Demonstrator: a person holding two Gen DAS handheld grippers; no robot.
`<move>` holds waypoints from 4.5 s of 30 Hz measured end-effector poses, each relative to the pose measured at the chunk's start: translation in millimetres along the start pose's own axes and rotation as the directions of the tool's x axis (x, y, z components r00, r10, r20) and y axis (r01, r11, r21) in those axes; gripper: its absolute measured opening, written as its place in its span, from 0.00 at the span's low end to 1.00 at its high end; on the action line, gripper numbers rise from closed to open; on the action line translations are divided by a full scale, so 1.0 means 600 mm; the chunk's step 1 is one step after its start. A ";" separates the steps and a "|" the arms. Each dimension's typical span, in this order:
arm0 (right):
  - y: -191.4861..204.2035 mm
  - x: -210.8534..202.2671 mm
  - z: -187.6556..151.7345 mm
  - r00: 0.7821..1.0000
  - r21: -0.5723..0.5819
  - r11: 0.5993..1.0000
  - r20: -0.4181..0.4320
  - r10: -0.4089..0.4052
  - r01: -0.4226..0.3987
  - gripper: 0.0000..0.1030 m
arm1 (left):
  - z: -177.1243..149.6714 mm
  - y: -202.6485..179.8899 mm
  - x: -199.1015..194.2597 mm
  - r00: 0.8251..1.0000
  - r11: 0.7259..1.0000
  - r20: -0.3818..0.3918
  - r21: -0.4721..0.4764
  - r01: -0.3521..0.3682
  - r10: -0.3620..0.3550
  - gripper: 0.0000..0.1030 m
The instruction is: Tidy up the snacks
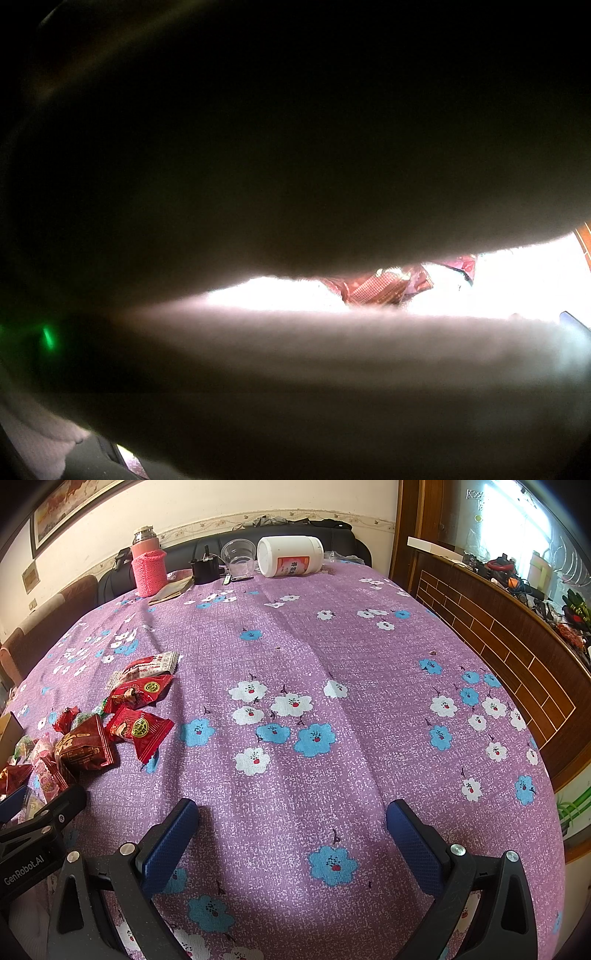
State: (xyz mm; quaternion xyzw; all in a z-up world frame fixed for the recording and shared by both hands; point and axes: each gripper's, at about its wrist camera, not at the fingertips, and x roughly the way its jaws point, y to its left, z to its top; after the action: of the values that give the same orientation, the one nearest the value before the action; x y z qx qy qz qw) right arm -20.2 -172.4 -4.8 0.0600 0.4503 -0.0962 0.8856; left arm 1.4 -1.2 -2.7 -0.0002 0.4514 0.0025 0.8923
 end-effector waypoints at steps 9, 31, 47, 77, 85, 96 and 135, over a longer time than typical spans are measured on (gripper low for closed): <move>0.000 0.000 0.000 1.000 0.000 1.000 0.000 0.000 0.000 0.99 | 0.000 0.001 0.000 1.000 1.000 0.000 -0.001 0.000 0.000 1.00; 0.000 0.001 -0.001 1.000 0.000 1.000 0.001 0.000 0.000 0.99 | 0.002 0.003 0.003 1.000 1.000 0.000 0.004 -0.003 0.003 1.00; 0.000 0.000 -0.001 1.000 0.000 1.000 0.001 0.000 0.000 0.99 | 0.006 0.001 0.008 1.000 1.000 0.000 0.003 -0.002 0.002 1.00; -0.004 0.003 0.001 0.999 -0.062 0.997 -0.011 0.048 -0.048 0.99 | -0.049 0.085 -0.139 0.953 0.955 0.058 0.047 0.294 -0.297 0.99; -0.002 -0.001 -0.003 0.994 -0.100 0.993 -0.093 0.058 -0.067 0.99 | -0.067 0.169 -0.176 0.945 0.947 0.064 0.000 0.322 -0.321 0.99; 0.136 -0.088 0.001 0.859 -0.171 0.841 -0.095 0.504 -0.513 0.66 | -0.092 0.207 -0.177 0.948 0.944 0.012 0.095 0.316 -0.318 0.54; 0.287 -0.120 0.018 0.856 -0.351 0.787 -0.105 0.506 -0.508 0.25 | -0.076 0.308 -0.183 0.909 0.915 0.105 0.009 0.404 -0.402 0.17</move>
State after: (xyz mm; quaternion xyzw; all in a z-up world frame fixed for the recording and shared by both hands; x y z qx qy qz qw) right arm -14.4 2.0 63.4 0.0126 0.4298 0.2306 0.8729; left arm -101.4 183.0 59.1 -0.0988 0.3940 -0.1787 0.8961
